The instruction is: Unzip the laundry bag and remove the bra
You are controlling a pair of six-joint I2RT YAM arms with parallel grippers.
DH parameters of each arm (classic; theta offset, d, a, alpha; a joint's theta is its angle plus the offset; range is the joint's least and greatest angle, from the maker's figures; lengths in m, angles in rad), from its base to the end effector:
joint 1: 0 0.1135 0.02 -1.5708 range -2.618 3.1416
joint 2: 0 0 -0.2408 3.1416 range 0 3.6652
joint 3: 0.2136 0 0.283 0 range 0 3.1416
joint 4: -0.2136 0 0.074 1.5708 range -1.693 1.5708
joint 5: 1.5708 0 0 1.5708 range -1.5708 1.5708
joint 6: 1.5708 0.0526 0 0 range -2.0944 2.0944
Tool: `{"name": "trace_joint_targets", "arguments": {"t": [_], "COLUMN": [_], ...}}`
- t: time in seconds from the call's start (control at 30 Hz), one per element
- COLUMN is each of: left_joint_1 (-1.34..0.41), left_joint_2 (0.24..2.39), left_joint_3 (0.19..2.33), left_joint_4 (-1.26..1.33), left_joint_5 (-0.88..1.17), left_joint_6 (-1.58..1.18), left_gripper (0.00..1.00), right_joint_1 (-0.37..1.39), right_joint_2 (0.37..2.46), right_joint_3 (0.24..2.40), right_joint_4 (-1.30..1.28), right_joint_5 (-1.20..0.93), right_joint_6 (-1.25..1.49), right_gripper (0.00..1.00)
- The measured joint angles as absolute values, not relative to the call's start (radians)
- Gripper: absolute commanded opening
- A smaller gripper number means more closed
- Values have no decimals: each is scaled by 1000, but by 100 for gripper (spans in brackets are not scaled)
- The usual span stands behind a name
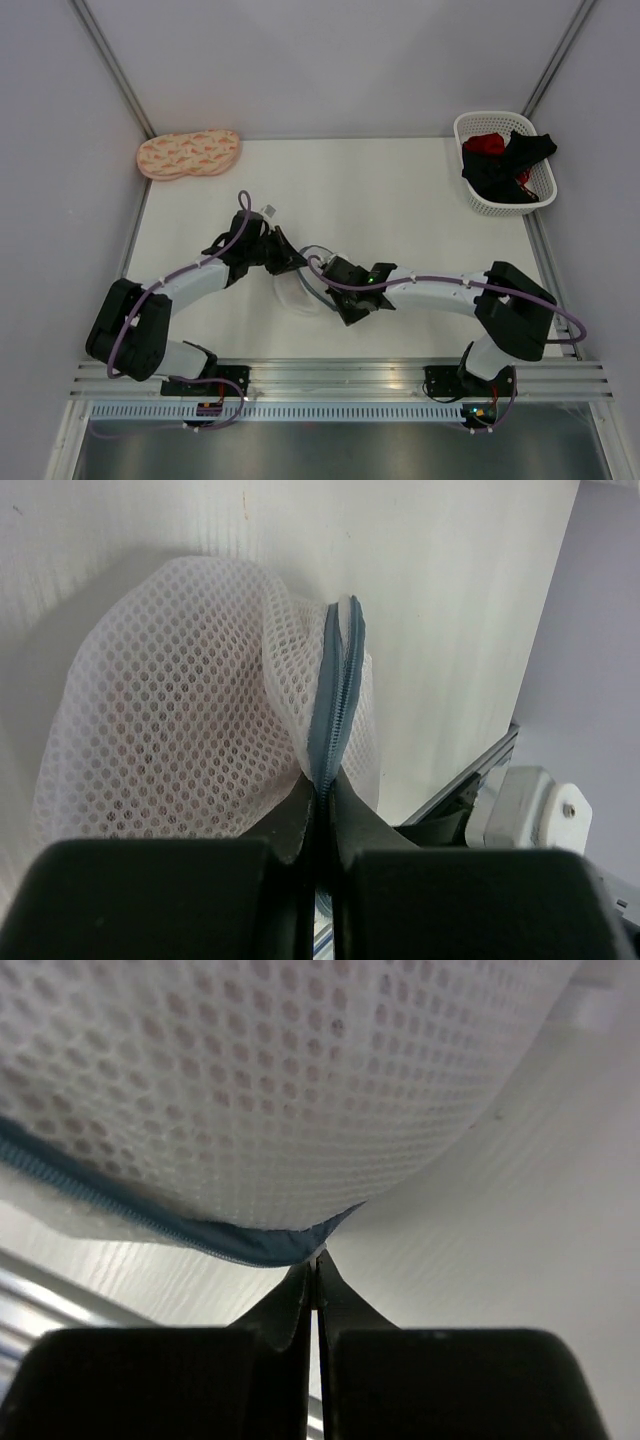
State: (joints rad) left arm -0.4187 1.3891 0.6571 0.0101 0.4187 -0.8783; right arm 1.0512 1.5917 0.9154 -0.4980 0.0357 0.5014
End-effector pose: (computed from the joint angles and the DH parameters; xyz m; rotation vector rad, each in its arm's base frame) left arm 0.2781 -0.1472 0.1295 -0.3334 2.4719 -1.0981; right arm 0.1641 0.2830 0.1112 -0.7536 2.7091 0.3600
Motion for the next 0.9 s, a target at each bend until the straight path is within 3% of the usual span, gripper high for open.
{"name": "trace_joint_targets", "arguments": {"t": [0.4,0.43,0.5,0.57,0.6,0.63,0.7,0.73,0.9], "left_joint_1": [-393,-392,-389,-388,-388,-388,-388,-388,-394], "left_joint_2": [1493,1497,1499,1494,1488,1476,1420,1374,1092], "left_joint_3": [723,730,738,738,737,735,726,717,653], "left_joint_4": [40,41,42,38,31,25,2,-13,-75], "left_joint_5": [538,546,561,559,556,547,513,487,392], "left_joint_6": [-789,-782,-762,-757,-761,-762,-772,-781,-865], "left_gripper": [4,30,67,81,82,90,91,97,100], "right_joint_1": [996,992,987,982,979,978,975,975,974], "right_joint_2": [1687,1684,1669,1641,1627,1609,1577,1565,1503], "right_joint_3": [1063,1068,1071,1071,1071,1071,1071,1071,1056], "right_joint_4": [-678,-684,-698,-712,-715,-715,-714,-712,-654], "right_joint_5": [433,453,481,494,495,494,487,477,350], "right_joint_6": [594,599,599,597,596,594,587,582,543], "right_gripper": [0,1,0,0,0,0,0,0,0]}}
